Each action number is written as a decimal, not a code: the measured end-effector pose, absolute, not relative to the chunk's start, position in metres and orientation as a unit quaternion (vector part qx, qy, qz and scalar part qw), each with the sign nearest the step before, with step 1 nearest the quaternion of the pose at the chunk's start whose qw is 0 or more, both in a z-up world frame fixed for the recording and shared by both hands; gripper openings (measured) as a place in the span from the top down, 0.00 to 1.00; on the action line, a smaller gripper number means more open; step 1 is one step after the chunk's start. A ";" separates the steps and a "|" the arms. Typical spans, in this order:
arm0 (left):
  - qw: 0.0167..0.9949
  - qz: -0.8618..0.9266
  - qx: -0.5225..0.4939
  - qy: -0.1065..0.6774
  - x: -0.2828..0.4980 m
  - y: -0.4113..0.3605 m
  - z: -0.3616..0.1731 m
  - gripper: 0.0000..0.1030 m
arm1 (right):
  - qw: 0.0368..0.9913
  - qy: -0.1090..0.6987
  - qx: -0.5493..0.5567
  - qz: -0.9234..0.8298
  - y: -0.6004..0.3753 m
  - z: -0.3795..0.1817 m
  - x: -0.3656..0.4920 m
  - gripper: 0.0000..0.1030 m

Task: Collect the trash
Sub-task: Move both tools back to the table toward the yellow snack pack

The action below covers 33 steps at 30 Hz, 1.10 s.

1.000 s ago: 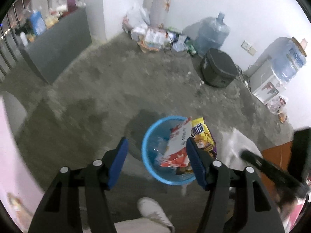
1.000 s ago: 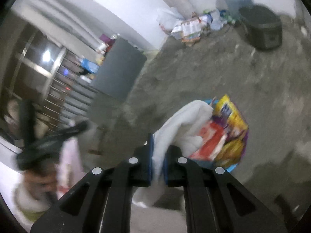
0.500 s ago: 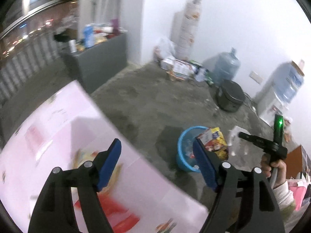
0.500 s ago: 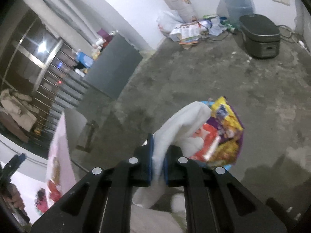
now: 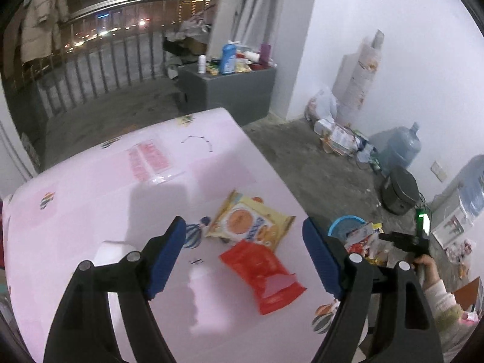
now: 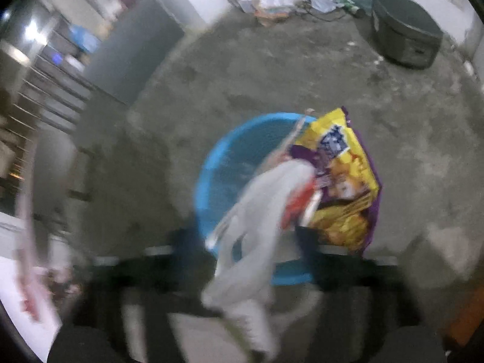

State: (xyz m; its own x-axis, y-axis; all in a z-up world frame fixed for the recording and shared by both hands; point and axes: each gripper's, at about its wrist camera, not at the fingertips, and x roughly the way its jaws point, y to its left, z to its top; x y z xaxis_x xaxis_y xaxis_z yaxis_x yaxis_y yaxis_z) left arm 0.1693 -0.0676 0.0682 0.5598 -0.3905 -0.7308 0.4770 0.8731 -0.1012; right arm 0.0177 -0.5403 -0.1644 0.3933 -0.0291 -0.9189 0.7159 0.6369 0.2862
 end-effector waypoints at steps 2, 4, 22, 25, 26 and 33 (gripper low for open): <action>0.885 -0.238 0.047 0.398 0.169 -0.055 0.069 0.25 | 0.737 0.520 0.343 -0.263 -0.541 -0.178 0.022 0.32; 0.887 -0.232 0.039 0.398 0.169 -0.040 0.069 0.24 | 0.733 0.508 0.360 -0.273 -0.539 -0.177 0.013 0.32; 0.899 -0.197 -0.017 0.392 0.179 0.038 0.065 0.23 | 0.875 0.331 0.314 -0.163 -0.426 0.021 0.012 0.32; 0.902 -0.211 -0.017 0.376 0.193 0.039 0.071 0.23 | 0.896 0.334 0.281 -0.083 -0.381 0.041 0.056 0.32; 0.903 -0.219 -0.014 0.371 0.201 0.037 0.074 0.23 | 0.900 0.339 0.267 -0.056 -0.364 0.044 0.074 0.32; 0.891 -0.287 0.011 0.353 0.275 0.023 0.064 0.33 | 0.901 0.395 0.174 0.045 -0.274 0.021 0.173 0.32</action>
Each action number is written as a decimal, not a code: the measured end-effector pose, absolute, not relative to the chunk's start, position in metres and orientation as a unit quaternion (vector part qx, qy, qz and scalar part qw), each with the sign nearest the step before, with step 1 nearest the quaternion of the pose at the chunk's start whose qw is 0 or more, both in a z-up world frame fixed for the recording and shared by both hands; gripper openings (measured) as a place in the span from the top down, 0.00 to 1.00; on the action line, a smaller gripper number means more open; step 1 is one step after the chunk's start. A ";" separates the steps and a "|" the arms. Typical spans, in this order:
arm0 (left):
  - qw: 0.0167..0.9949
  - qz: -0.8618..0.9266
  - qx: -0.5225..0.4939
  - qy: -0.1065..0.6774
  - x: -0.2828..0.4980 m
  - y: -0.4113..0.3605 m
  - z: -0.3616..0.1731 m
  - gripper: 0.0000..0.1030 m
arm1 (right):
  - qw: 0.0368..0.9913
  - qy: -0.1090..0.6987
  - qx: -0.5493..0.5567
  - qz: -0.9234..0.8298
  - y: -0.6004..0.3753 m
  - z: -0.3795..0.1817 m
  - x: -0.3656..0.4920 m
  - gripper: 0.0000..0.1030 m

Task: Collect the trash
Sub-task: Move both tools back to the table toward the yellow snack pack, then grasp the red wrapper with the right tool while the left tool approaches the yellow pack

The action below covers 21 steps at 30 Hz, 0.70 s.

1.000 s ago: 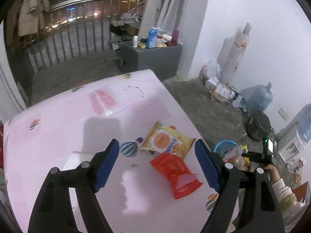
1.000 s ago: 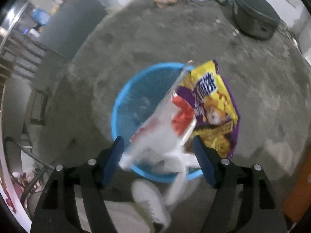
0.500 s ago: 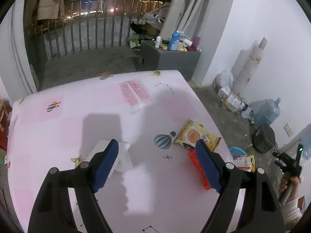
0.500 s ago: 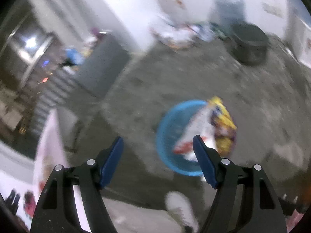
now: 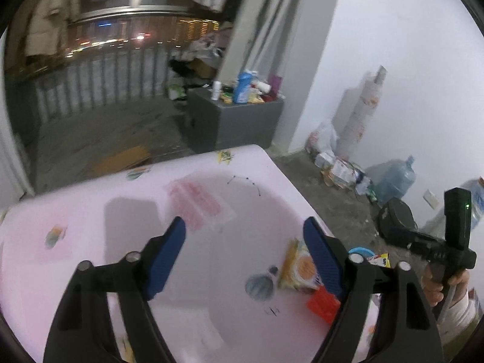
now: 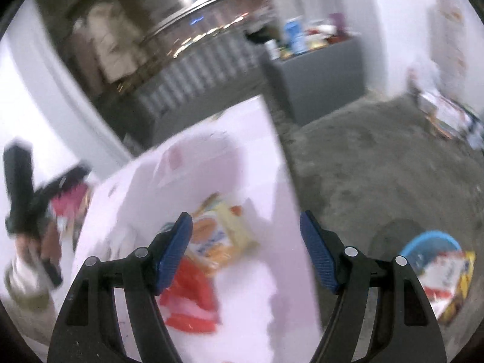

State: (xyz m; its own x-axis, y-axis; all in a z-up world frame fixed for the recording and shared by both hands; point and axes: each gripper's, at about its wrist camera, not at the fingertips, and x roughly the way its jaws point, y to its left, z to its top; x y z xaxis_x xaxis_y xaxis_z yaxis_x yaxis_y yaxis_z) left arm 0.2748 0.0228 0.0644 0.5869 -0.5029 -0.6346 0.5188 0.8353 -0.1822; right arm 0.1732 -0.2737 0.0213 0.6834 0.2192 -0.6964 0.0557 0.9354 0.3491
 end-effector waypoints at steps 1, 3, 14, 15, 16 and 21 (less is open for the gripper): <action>0.889 -0.287 0.016 0.357 0.285 0.020 0.060 0.35 | 0.899 0.403 0.167 0.049 -0.269 0.017 0.183 0.32; 0.882 -0.290 0.029 0.371 0.316 0.012 0.044 0.48 | 0.891 0.420 0.163 0.055 -0.260 0.004 0.205 0.36; 0.846 -0.290 0.123 0.430 0.404 -0.030 -0.039 0.84 | 0.873 0.465 0.133 0.063 -0.233 -0.040 0.251 0.61; 0.844 -0.288 0.126 0.435 0.404 -0.029 -0.045 0.87 | 0.874 0.464 0.129 0.065 -0.231 -0.038 0.252 0.61; 0.841 -0.285 0.127 0.443 0.407 -0.028 -0.051 0.89 | 0.875 0.462 0.125 0.068 -0.229 -0.036 0.252 0.62; 0.842 -0.295 0.103 0.440 0.398 -0.014 -0.058 0.93 | 0.874 0.464 0.106 0.097 -0.218 -0.035 0.242 0.68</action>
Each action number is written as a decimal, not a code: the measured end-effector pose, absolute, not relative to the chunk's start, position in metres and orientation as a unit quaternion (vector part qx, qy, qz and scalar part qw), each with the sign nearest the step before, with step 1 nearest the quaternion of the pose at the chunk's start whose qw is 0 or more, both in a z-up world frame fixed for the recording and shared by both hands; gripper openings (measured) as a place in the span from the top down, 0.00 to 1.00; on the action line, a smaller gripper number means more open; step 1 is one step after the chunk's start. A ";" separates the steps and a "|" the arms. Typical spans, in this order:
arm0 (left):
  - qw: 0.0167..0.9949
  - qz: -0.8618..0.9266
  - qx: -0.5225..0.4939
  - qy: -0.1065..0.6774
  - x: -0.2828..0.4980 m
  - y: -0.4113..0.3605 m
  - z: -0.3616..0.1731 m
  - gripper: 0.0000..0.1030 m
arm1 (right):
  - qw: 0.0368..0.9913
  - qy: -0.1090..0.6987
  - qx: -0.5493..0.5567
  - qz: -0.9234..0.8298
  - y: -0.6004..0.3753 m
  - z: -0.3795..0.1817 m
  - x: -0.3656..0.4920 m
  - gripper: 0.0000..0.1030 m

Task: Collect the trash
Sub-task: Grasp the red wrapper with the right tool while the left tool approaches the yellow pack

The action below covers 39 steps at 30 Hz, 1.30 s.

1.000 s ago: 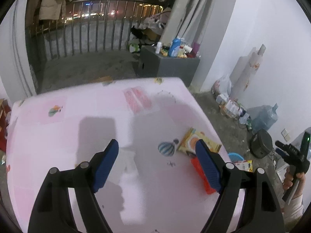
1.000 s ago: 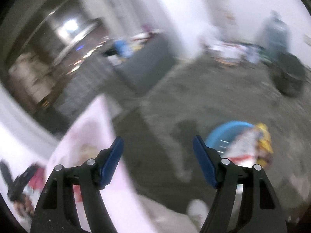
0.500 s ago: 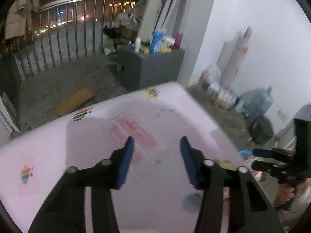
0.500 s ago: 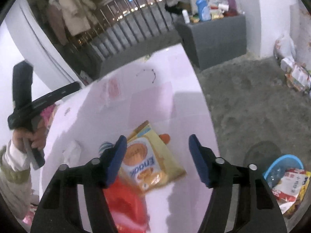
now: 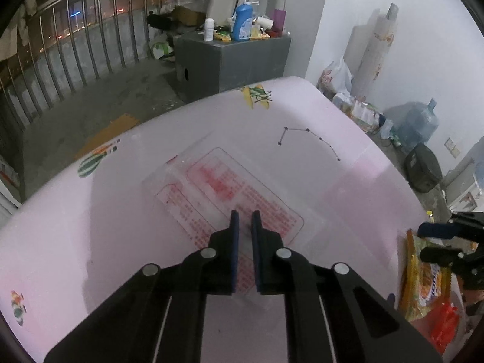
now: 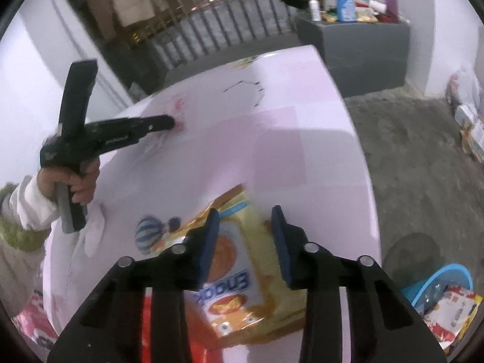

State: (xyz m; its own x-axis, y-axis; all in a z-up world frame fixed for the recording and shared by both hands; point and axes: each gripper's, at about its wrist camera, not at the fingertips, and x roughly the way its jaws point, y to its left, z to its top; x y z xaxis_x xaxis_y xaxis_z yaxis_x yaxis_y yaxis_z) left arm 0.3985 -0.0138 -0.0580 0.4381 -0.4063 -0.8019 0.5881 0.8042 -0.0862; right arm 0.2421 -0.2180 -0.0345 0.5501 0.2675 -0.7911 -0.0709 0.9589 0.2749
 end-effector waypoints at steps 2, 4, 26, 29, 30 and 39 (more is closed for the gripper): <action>0.841 -0.301 0.110 0.436 0.389 -0.013 -0.058 0.93 | 0.876 0.463 0.093 0.102 -0.213 -0.035 0.240 0.69; 0.840 -0.308 0.117 0.431 0.378 -0.011 -0.059 0.93 | 0.875 0.464 0.088 0.109 -0.207 -0.035 0.239 0.73; 0.822 -0.321 -0.030 0.469 0.216 0.027 -0.062 1.00 | 0.875 0.456 0.093 0.134 -0.180 -0.040 0.162 0.73; 0.818 -0.319 -0.044 0.476 0.192 0.027 -0.063 1.00 | 0.874 0.456 0.102 0.130 -0.180 -0.040 0.146 0.73; 0.817 -0.318 -0.051 0.479 0.182 0.028 -0.063 1.00 | 0.874 0.457 0.107 0.128 -0.180 -0.040 0.140 0.73; 0.833 -0.303 -0.085 0.456 0.149 0.043 -0.042 0.94 | 0.873 0.442 0.169 0.117 -0.192 -0.031 0.129 0.66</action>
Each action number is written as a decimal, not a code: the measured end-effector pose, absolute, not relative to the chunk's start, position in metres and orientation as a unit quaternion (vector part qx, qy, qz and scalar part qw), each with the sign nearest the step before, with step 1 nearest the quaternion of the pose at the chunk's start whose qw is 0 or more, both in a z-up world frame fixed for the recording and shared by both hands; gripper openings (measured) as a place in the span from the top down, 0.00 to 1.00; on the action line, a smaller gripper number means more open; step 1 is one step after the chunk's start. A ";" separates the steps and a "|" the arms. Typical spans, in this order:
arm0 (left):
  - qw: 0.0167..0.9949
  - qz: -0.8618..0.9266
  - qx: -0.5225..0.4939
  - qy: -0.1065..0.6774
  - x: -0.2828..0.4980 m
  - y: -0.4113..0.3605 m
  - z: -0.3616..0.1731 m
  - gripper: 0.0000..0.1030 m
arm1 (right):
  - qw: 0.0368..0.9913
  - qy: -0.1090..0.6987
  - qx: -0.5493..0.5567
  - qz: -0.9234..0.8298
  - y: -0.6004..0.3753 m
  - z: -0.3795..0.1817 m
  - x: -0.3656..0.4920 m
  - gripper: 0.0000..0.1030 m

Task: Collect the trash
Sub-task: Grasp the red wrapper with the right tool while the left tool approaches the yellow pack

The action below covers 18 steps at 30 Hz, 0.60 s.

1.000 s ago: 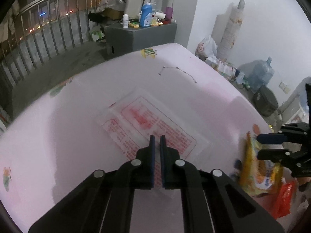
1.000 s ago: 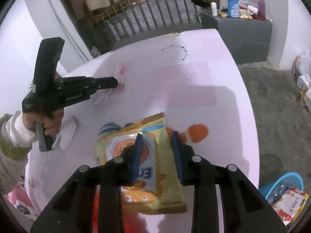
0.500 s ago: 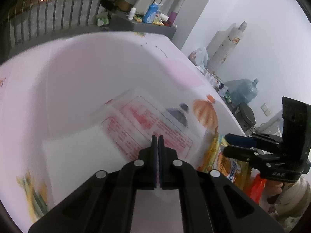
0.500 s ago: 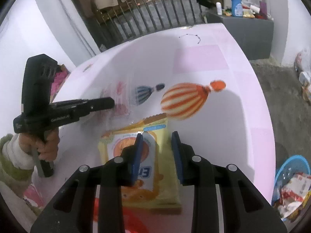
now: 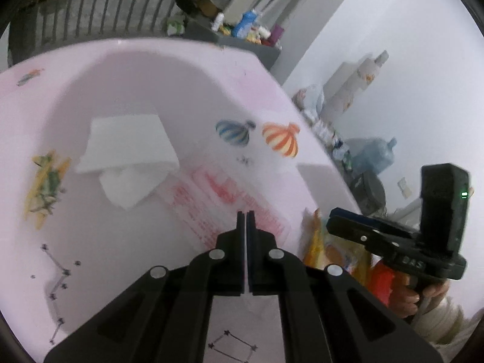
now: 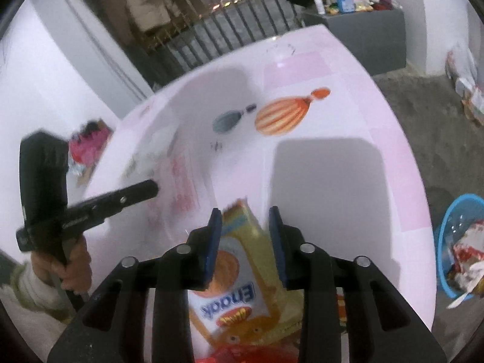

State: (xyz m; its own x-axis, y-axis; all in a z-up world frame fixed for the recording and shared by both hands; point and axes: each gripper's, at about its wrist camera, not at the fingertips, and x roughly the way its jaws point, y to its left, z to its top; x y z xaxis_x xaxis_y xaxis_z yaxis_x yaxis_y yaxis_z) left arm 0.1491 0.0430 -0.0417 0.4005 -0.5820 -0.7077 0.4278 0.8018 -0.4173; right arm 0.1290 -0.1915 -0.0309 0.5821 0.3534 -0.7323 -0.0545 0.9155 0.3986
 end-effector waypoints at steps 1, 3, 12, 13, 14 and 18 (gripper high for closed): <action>0.838 -0.303 -0.091 0.444 0.147 0.048 -0.032 0.90 | 0.877 0.430 0.181 0.117 -0.196 -0.024 0.129 0.64; 0.857 -0.297 -0.104 0.409 0.141 0.063 -0.011 0.73 | 0.886 0.403 0.198 0.115 -0.205 -0.008 0.126 0.54; 0.889 -0.254 -0.126 0.360 0.124 0.121 0.029 0.66 | 0.887 0.370 0.254 0.104 -0.235 0.025 0.077 0.49; 0.890 -0.249 -0.126 0.361 0.122 0.125 0.028 0.66 | 0.884 0.377 0.255 0.101 -0.235 0.024 0.072 0.49; 0.890 -0.244 -0.126 0.364 0.120 0.130 0.026 0.66 | 0.882 0.384 0.254 0.097 -0.234 0.021 0.069 0.49; 0.886 -0.225 -0.135 0.381 0.116 0.138 0.013 0.66 | 0.866 0.427 0.250 0.072 -0.226 0.005 0.055 0.49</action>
